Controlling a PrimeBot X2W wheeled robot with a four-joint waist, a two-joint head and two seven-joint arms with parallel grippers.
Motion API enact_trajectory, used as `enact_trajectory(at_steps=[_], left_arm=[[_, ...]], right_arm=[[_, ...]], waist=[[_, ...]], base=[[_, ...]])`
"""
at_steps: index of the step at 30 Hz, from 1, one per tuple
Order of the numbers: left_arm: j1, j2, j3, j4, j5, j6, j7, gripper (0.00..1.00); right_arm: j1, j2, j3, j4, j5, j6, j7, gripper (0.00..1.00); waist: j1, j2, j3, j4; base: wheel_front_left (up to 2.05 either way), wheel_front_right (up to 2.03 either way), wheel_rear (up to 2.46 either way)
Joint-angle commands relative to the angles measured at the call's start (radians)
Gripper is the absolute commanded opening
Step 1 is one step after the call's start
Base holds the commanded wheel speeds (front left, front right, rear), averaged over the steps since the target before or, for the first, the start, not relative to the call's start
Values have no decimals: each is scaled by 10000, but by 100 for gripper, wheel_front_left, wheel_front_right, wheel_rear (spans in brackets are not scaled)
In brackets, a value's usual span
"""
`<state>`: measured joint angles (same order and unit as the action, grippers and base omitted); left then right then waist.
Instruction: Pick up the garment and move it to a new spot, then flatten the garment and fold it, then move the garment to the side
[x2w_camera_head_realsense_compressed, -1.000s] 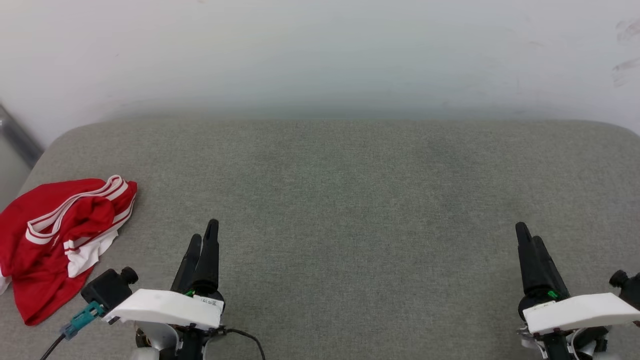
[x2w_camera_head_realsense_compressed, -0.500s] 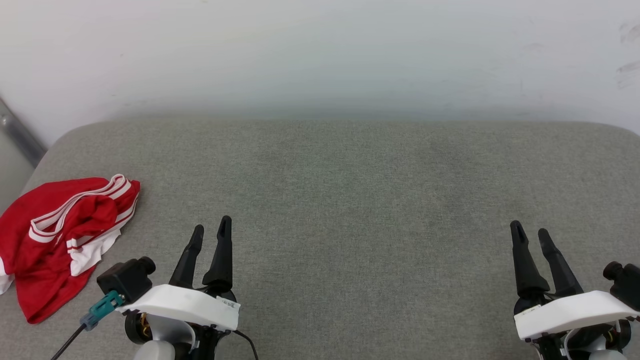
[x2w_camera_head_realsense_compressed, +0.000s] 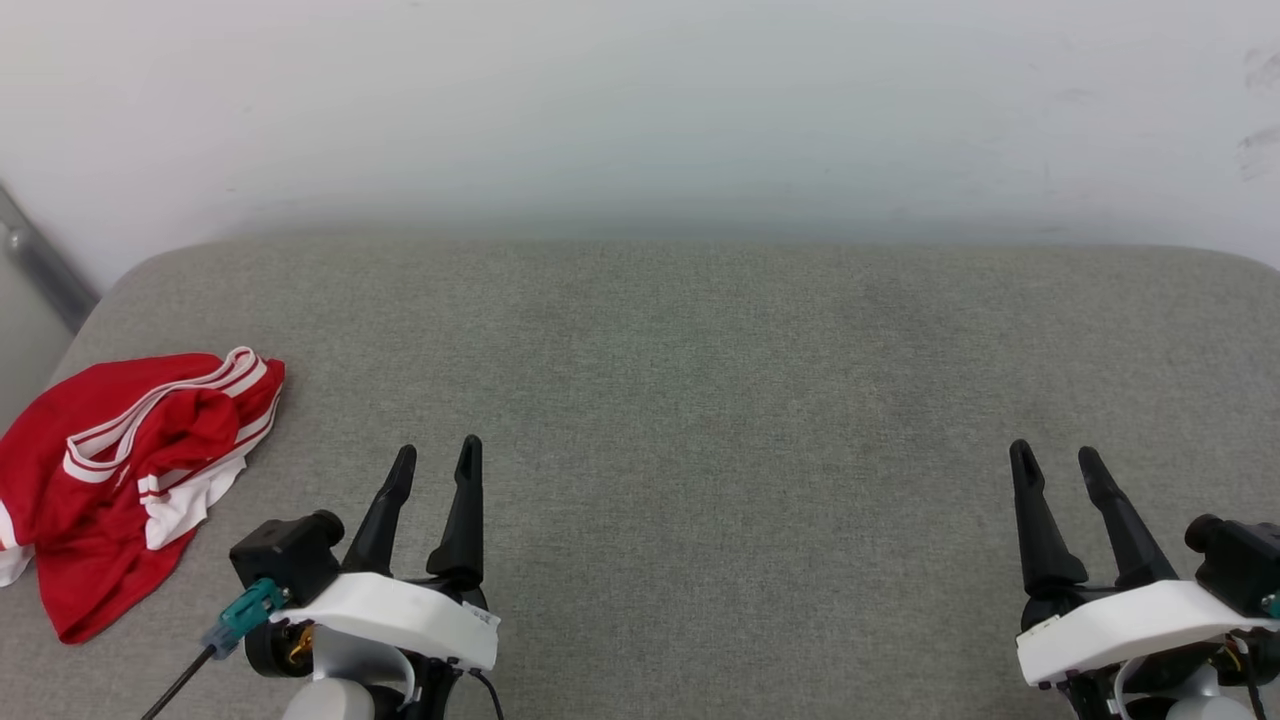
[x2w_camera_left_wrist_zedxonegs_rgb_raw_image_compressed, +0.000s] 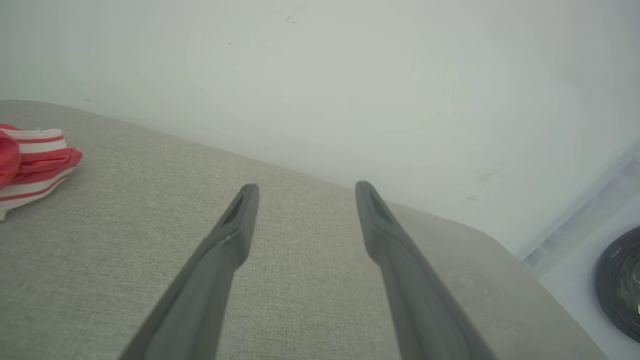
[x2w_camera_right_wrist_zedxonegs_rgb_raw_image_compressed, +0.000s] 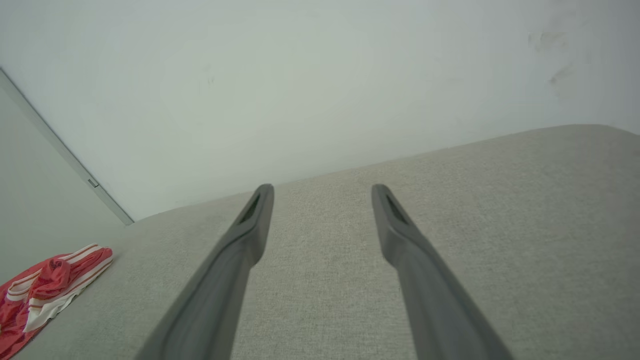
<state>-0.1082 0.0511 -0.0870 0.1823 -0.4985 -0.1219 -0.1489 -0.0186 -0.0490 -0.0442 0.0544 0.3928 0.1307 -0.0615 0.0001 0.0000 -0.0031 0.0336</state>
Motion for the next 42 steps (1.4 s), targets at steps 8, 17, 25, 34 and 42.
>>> enact_trajectory(at_steps=[8, 17, 25, 34, 42], left_arm=[[-261, 71, -186, 68, 1052, 101, -269, 100], [-298, 92, -334, 267, 2064, 235, -519, 100], [-350, 95, -387, 508, 2696, 318, -691, 100], [-391, 93, -445, 699, 3343, 393, -878, 100], [-441, 84, -464, 750, 3845, 440, -1020, 100]], right_arm=[[113, -21, -86, -238, -1036, 0, -22, 100], [270, -21, -238, -414, -2097, 0, 35, 100], [353, -22, -268, -495, -2746, 0, -6, 100], [400, -21, -336, -514, -3296, -1, -111, 100], [531, -21, -450, -497, -3569, -1, -224, 100]], waist=[[0, 0, -3, 33], [0, 0, -25, 97], [-1, 0, -30, 141], [-1, 0, -23, 155], [-1, 0, -9, 168]], base=[[0, 0, 0], [0, 0, 0], [0, 0, 0], [0, 0, 0], [0, 0, 0]])
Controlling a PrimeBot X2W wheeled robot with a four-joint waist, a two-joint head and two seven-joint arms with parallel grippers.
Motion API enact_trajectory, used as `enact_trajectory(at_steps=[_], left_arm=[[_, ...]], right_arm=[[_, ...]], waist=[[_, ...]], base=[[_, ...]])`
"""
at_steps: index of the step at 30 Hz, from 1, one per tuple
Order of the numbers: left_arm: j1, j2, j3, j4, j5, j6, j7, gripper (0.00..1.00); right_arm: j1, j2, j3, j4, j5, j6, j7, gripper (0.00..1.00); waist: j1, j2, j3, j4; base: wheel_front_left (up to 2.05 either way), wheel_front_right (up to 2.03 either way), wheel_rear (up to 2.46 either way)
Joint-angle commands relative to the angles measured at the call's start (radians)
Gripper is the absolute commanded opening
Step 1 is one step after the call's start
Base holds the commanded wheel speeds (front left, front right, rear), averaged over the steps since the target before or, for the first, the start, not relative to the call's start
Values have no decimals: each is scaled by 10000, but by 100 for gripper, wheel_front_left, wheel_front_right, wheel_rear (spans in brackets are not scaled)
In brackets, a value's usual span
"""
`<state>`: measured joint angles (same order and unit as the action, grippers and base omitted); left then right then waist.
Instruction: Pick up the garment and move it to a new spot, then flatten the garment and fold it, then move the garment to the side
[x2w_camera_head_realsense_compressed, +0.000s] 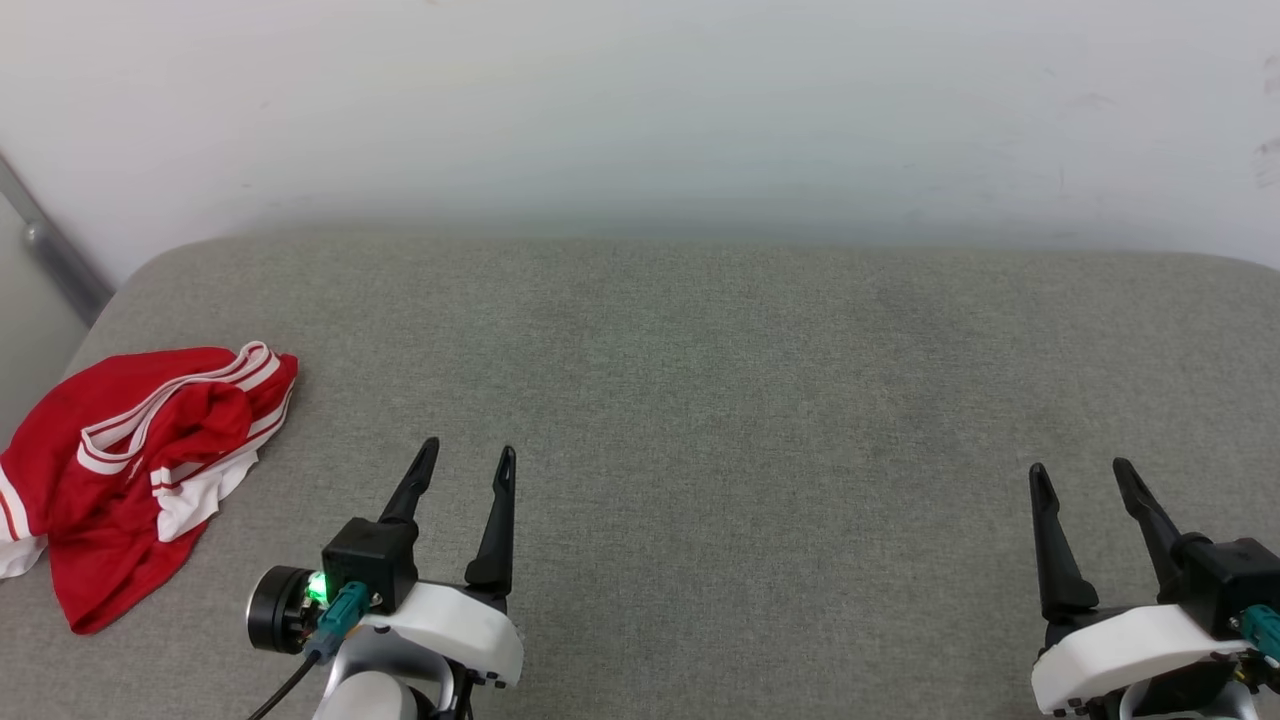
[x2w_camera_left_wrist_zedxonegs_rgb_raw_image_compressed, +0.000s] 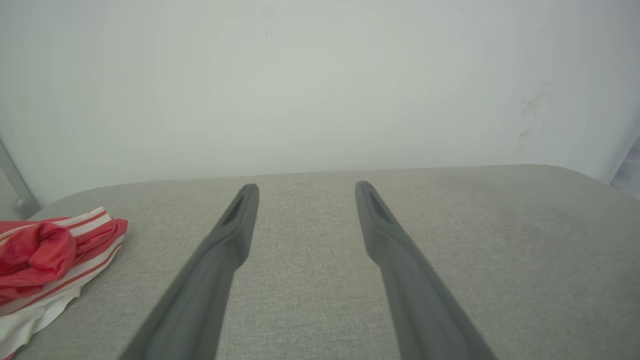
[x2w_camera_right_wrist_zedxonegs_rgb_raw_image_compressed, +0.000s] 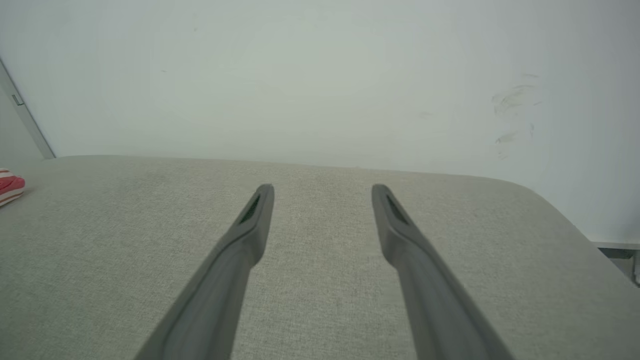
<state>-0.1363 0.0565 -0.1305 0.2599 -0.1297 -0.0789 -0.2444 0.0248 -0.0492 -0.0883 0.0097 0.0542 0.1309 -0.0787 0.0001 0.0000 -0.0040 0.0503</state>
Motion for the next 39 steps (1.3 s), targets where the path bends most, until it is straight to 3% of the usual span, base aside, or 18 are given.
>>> enact_trajectory(at_steps=[1, 9, 21, 28, 39], left_arm=[[-142, 28, -20, -29, 214, 29, -79, 100], [-157, 20, -17, 59, 688, 78, -229, 100], [-280, -8, 125, 230, 483, 119, -213, 100], [-395, 20, 384, 339, 322, 221, -213, 100], [-367, 131, 1034, 435, 143, 421, -213, 100]], right_arm=[[111, -19, -19, -37, -167, -3, -80, 100], [149, -19, 26, -28, -658, -3, -204, 100], [57, -18, -20, 44, -544, -3, -225, 100], [-102, -15, 237, -32, -447, -3, -204, 100], [-247, -15, 684, 6, -349, -3, -228, 100]], waist=[[-1, 0, 1, -2], [-1, 0, 24, 30], [-1, 0, 102, 379], [-1, 0, 211, 1308], [-1, 0, 214, 3394]], base=[[0, 0, 0], [0, 0, 0], [0, 0, 0], [0, 0, 0], [0, 0, 0]])
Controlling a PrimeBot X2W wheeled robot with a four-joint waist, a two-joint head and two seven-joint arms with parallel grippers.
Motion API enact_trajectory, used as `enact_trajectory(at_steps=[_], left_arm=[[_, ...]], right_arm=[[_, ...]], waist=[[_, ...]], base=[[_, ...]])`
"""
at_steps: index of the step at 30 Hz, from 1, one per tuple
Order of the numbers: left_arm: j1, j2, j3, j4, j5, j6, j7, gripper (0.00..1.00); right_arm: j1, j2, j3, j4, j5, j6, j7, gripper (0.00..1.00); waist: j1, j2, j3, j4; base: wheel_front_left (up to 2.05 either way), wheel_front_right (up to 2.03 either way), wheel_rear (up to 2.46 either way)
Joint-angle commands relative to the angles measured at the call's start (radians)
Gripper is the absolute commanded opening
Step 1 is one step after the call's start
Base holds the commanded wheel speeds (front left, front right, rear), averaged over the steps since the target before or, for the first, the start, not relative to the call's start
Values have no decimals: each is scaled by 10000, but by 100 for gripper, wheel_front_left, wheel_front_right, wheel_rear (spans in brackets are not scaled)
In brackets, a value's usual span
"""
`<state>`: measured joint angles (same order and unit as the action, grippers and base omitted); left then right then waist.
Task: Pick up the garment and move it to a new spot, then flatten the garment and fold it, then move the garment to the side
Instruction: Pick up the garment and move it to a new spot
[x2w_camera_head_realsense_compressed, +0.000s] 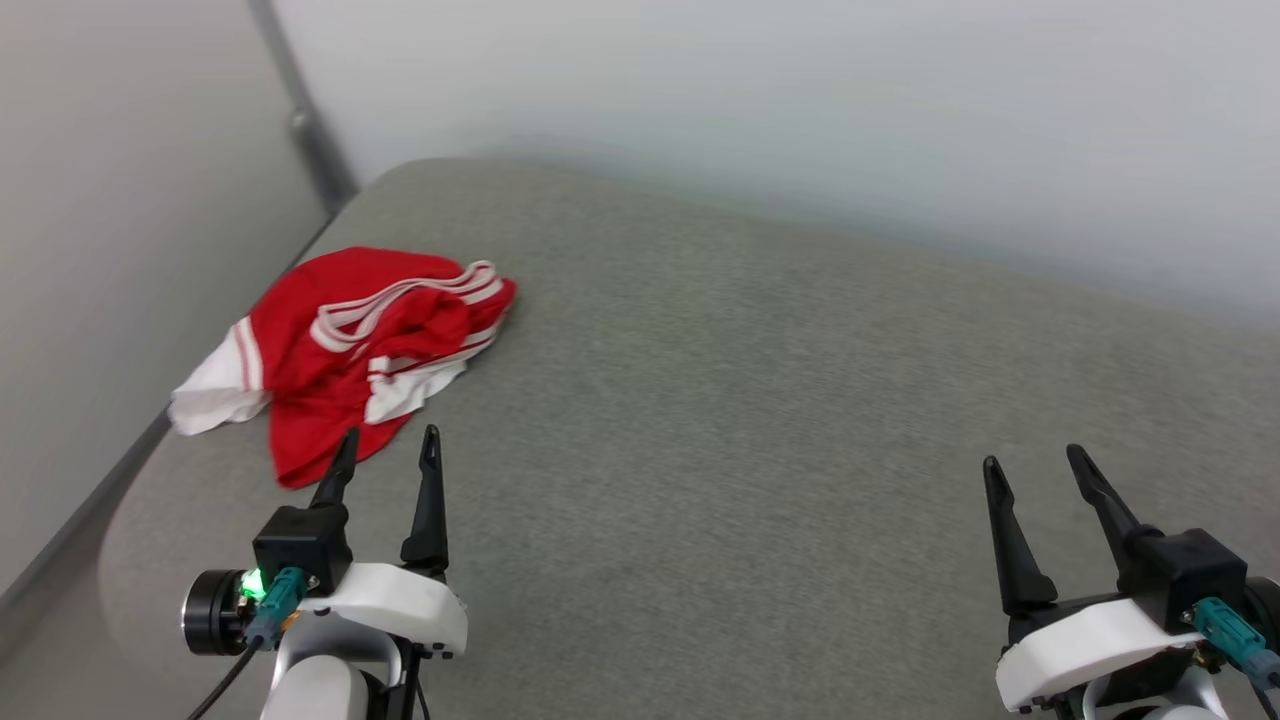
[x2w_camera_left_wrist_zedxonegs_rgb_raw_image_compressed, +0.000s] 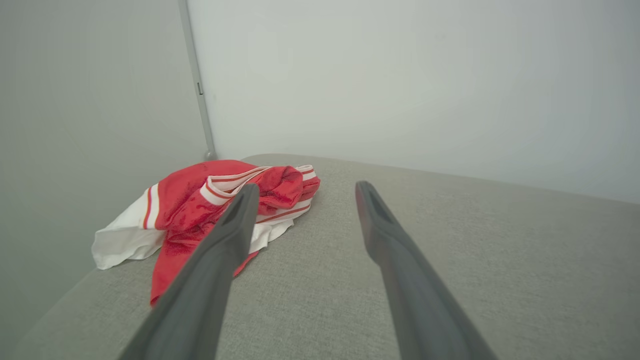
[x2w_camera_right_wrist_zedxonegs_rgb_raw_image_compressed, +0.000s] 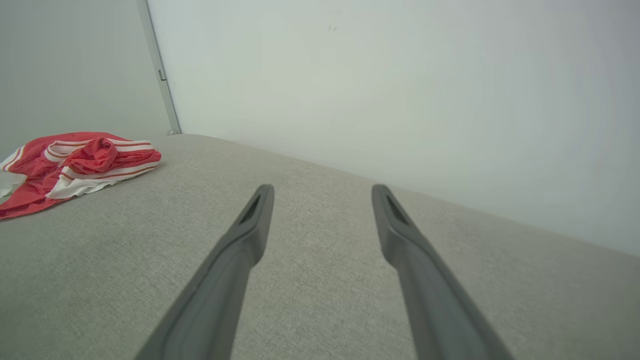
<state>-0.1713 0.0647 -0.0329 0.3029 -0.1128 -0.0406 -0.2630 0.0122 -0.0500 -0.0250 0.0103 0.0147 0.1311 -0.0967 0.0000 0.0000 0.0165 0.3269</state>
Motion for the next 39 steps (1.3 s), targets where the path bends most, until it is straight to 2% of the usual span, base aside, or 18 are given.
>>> enact_trajectory(at_steps=[1, 11, 26, 31, 32, 35, 39], left_arm=[[-4, 43, 107, -12, -53, 52, -27, 100], [-12, -28, 282, 51, -217, 45, -27, 100], [-391, 28, 588, 33, -121, 0, -27, 100], [-1493, 142, 879, 211, -601, -210, -11, 100], [-2610, 486, 936, 500, -827, -391, 334, 100], [-3790, 954, 1030, 944, -1191, -579, 1221, 100], [-5138, 1813, 1072, 1835, -1745, -770, 3056, 100]], right_arm=[[-147, -5, 100, 11, 93, -5, -43, 100], [-368, -9, 310, -3, 77, -7, 15, 100], [-664, -10, 491, 93, -85, -7, 88, 100], [-934, -12, 663, -194, -306, -7, 349, 100], [-1233, -10, 762, -384, -524, -7, 516, 100], [-1607, -10, 930, -577, -695, -7, 668, 100], [-2070, -10, 1087, -753, -909, -7, 714, 100]], waist=[[0, 0, 13, 784], [0, 0, 104, 1998], [0, 0, 306, 2032], [0, 0, 870, 1587], [0, 0, 1368, 1257], [0, 0, 2010, 829], [0, 0, 2823, 224]], base=[[0, 0, 0], [0, 0, 0], [0, 0, 0], [0, 0, 0], [0, 0, 0], [0, 0, 0], [0, 0, 0]])
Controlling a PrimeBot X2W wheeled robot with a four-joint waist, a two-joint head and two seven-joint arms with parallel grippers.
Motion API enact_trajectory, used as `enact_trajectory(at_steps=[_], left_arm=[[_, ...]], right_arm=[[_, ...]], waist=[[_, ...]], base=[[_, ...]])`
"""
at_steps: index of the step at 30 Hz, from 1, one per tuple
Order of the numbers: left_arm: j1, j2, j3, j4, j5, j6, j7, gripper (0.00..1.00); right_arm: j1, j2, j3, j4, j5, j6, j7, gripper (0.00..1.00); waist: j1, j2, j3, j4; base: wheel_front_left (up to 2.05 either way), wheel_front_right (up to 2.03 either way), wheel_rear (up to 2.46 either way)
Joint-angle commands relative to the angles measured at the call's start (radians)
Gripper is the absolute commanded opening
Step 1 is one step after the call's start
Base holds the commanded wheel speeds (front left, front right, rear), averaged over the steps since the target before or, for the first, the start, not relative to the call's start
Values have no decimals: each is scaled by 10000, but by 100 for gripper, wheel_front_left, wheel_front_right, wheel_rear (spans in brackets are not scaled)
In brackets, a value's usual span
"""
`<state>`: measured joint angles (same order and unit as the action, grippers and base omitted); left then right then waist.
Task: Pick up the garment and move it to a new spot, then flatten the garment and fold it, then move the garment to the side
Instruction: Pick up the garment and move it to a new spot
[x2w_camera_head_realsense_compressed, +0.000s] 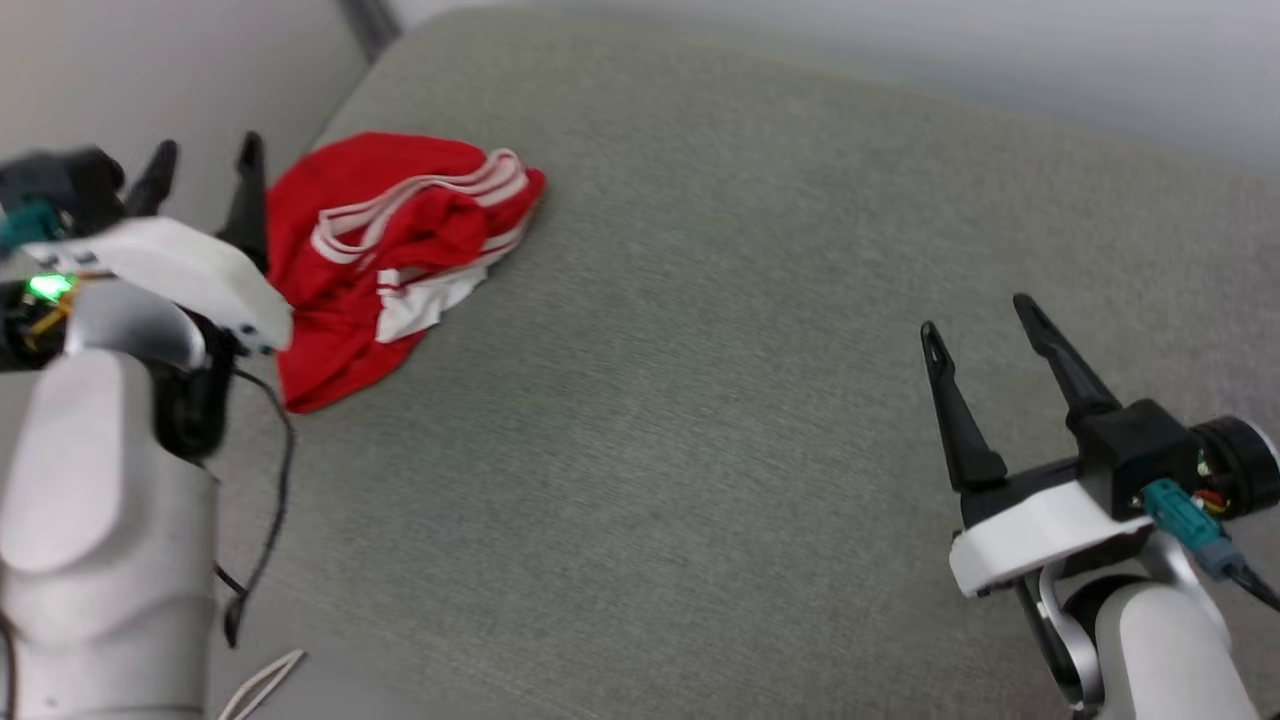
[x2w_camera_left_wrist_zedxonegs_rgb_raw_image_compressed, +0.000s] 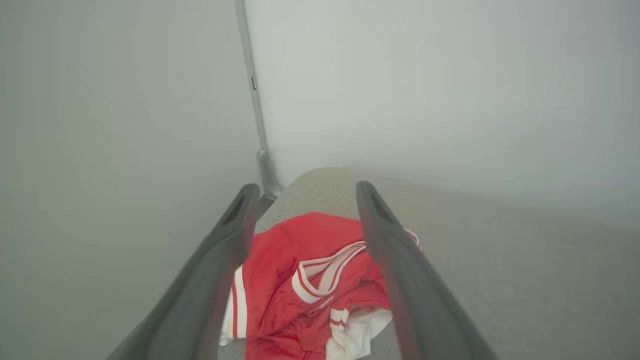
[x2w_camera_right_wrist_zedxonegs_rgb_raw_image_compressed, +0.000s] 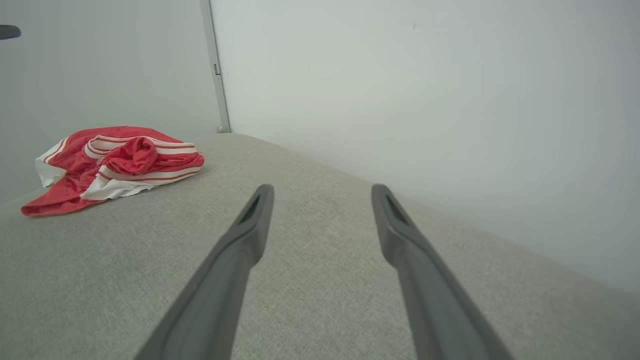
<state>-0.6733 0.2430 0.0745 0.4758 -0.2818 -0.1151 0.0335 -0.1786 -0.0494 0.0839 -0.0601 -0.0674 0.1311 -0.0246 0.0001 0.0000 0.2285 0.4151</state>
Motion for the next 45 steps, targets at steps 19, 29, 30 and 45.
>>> enact_trajectory(at_steps=[19, 29, 30, 45], left_arm=[[-1674, 2610, -751, 3941, -3232, -151, 6268, 100], [-1566, 2227, -1007, 4950, -3693, -152, 6342, 0], [-1609, 2356, -1021, 4881, -3604, -152, 6037, 0], [-2697, 3039, -1877, 4321, -1834, 378, 1384, 0]], right_arm=[[-1528, -13, 169, 359, -115, -7, -383, 100], [-1596, -13, 117, 503, -101, -7, -446, 100], [-1548, -13, 92, 496, -104, -7, -445, 100], [-627, -13, -211, 822, 454, -7, -591, 100]], waist=[[-1, 0, 2969, -2394], [-1, 0, 2755, -2487], [-1, 0, 2677, -2468], [-1, 0, 573, -2161]], base=[[0, 0, 0], [0, 0, 0], [0, 0, 0], [0, 0, 0]])
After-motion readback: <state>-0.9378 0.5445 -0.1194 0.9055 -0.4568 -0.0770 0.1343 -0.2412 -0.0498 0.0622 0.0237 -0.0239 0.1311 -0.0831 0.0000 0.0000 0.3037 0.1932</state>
